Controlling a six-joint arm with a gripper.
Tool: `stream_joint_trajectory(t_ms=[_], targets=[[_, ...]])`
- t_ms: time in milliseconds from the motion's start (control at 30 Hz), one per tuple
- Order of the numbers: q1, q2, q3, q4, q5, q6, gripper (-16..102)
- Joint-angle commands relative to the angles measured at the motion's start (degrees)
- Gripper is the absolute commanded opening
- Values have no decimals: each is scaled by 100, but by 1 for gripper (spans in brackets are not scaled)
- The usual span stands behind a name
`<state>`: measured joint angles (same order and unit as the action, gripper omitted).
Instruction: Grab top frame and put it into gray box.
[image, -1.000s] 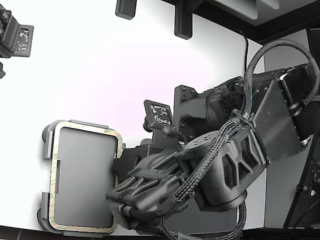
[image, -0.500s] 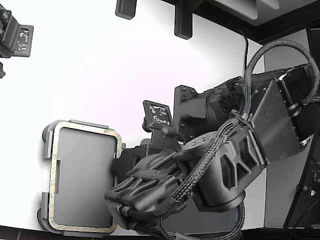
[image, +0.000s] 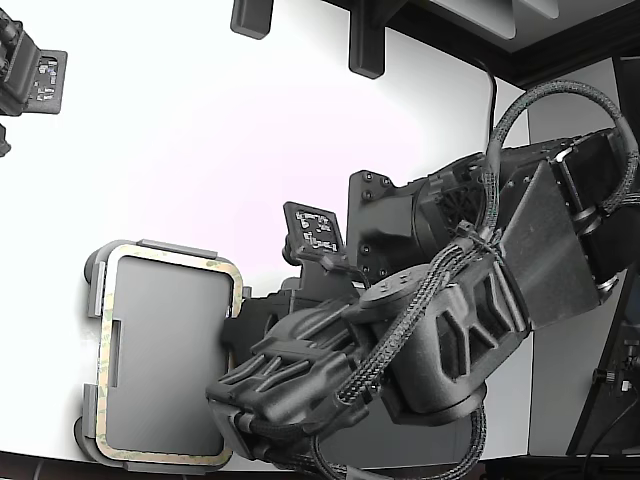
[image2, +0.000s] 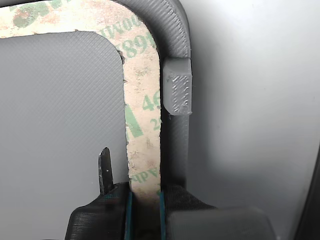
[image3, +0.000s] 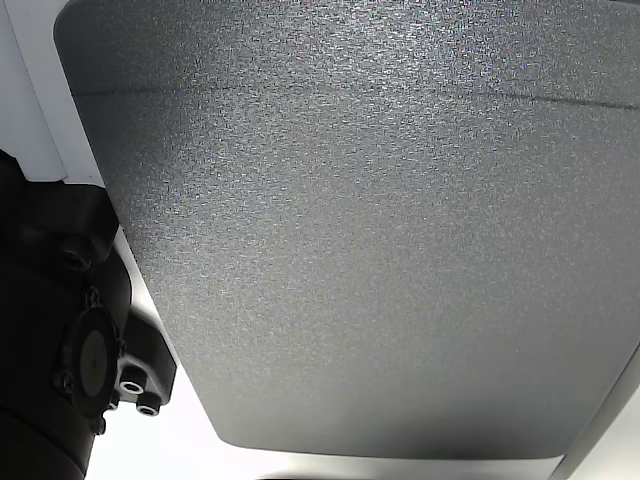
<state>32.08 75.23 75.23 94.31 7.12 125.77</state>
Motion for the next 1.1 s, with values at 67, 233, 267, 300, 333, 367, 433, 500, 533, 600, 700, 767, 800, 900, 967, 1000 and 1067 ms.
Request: stream_joint_trajectory(t_ms=[67,233,267,300,333,367,433,500,533,600,700,767,800,900,967,1000,1067], targets=[[-79,70,-158,0,-26,-70,25],[-79,158,-202,0,97,-141,99],[-79,185,-220,9,149,-158,100],[-79,211,-237,9,202,-176,100],[-79,237,-264,-9,246,-211,100],[-79,237,-325,-9,316,-229,100],[-79,281,-396,-62,457,-272,100],[-79,378,-404,-211,598,-360,100],[-79,404,-466,-220,668,-396,100],[-79,492,-571,-316,861,-571,100],[-79,729,-580,-589,1134,-1107,100],[-79,949,-527,-791,1433,-2127,100],[-79,1046,-510,-853,1644,-2399,100],[-149,1450,-360,-1020,2109,-3709,100],[-299,1837,-141,-1090,2224,-4711,100],[-396,2109,97,-1222,2250,-5247,100],[-615,2725,765,-1617,2250,-6363,100]])
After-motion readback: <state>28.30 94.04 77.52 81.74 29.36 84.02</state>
